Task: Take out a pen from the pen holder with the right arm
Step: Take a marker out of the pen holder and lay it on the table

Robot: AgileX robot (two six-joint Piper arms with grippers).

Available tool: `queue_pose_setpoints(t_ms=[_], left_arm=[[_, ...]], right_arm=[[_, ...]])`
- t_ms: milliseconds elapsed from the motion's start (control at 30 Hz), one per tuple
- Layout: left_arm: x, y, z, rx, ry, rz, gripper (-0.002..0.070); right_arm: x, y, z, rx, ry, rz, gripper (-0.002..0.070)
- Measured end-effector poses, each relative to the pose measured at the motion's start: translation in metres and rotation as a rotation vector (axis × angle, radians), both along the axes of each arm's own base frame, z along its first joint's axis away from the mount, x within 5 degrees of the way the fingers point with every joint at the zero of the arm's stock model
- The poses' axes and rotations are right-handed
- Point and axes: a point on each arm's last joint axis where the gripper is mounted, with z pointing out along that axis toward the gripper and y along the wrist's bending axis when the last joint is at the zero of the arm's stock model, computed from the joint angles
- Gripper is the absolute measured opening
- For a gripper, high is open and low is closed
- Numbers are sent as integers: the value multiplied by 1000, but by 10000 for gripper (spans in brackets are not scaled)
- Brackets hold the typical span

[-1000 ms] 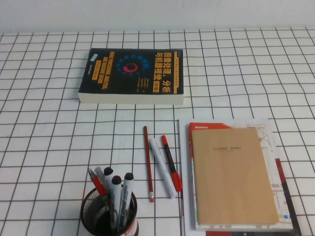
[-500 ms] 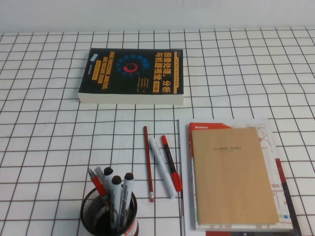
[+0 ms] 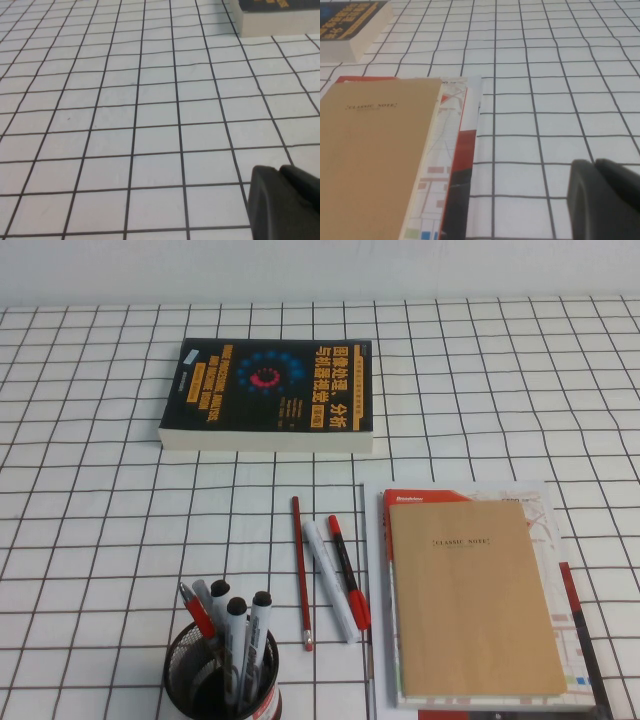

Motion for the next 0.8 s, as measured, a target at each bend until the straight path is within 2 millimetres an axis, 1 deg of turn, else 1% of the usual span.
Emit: queue_pose_setpoints(t_ms=[167,300,467,700,800], left_arm=[[0,0,0,0,0,0,-4],[0,0,0,0,0,0,-4],[0,0,0,0,0,0,-4],[0,0,0,0,0,0,-4],[0,0,0,0,0,0,-4]], right_arm=[[1,0,2,21,-24,0,-15],[1,2,5,81,-44,1,-15],[2,5,12,266,-101,-5,-15],[3,5,22,579,-169,-36,-15],[3,4,24,625,-180,-44,-15]])
